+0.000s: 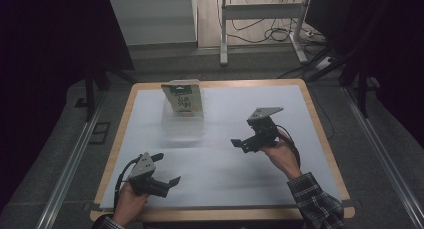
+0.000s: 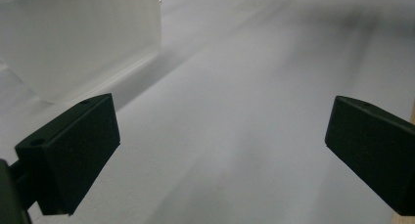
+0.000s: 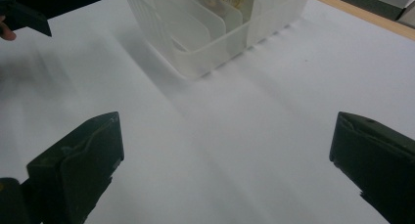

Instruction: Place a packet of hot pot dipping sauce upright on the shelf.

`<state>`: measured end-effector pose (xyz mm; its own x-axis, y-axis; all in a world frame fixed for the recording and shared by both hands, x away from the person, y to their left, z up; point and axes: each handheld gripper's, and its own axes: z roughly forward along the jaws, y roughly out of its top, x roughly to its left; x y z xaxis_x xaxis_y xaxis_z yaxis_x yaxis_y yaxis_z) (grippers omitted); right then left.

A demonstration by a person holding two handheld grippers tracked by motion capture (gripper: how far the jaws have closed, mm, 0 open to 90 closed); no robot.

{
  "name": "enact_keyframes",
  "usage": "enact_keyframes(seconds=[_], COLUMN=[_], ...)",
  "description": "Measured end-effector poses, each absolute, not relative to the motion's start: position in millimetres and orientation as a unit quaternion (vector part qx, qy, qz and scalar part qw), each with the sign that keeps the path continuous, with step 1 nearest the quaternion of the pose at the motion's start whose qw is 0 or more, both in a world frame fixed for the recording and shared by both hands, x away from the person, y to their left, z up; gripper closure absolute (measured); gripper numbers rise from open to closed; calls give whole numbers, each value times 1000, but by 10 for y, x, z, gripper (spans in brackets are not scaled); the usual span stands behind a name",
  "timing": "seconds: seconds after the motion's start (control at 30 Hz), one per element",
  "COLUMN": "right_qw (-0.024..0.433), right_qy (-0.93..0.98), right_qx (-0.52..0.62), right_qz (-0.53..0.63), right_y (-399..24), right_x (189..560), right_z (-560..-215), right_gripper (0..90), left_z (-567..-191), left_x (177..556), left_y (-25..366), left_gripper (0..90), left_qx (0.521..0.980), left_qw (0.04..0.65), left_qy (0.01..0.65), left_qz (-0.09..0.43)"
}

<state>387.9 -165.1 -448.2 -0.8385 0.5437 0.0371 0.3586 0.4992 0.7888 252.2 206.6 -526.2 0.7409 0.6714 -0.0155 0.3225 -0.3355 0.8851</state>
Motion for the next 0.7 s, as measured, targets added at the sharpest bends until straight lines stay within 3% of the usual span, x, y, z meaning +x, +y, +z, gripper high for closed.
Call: enact_keyframes(seconds=[0.7], right_qw=[124], right_qy=[849], right_qx=[297], right_qz=[419], right_y=[-2111], right_x=[3605], right_z=[-4595], right_gripper=[0], left_z=[-5263], left_x=[2519], left_y=[2053], left_gripper=[0], left_qx=[798], left_qw=[485], left_qy=[310], left_qz=[180])
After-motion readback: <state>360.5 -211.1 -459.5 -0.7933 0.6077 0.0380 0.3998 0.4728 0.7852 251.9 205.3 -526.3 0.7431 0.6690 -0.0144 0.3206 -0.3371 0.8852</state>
